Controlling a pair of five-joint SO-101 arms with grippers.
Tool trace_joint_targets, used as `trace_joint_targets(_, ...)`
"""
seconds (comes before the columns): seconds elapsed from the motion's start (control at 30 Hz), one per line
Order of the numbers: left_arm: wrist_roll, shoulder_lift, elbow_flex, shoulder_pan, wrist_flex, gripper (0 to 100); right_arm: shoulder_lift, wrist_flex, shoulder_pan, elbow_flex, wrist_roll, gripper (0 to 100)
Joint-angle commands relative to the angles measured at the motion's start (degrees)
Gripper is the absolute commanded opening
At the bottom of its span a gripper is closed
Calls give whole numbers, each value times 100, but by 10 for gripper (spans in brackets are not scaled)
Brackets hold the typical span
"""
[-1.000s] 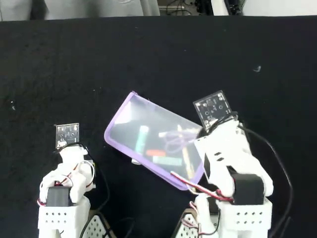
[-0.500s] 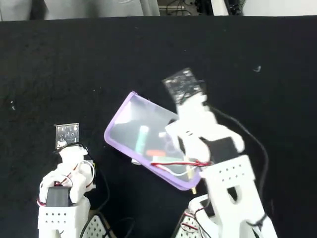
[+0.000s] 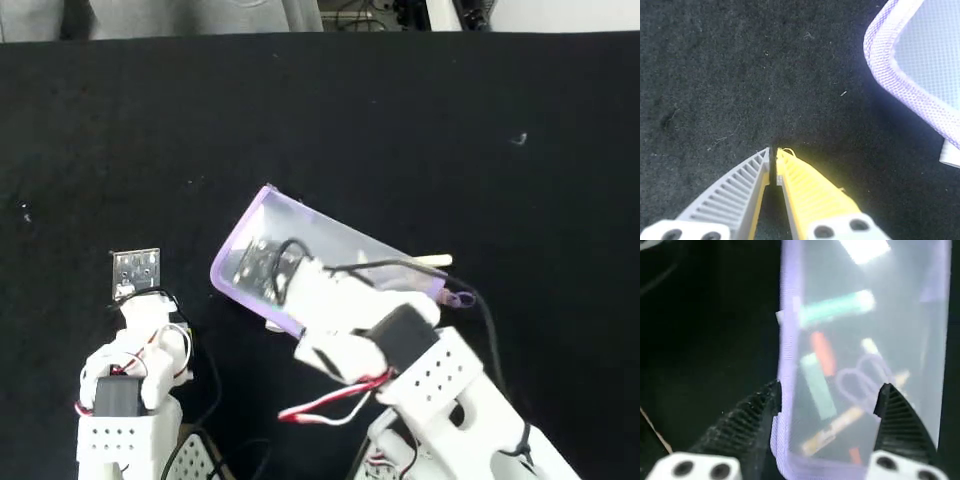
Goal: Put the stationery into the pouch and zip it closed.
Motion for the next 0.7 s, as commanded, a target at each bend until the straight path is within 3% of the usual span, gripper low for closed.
trace_joint_targets(0.0, -9, -26, 145, 57, -105, 30, -75, -18, -686, -40, 193, 304)
trace_joint_targets(0.3, -9, -26, 145, 66, -105, 30, -57, -1538, -1240, 963, 158, 304)
trace_joint_targets(0.5, -9, -26, 145, 57, -105, 30, -66, -1662, -2154, 1095, 185, 304)
trace_joint_targets(0.67, -9, -26, 145, 57, -105, 30, -66, -2057, -2101, 1358, 176, 304)
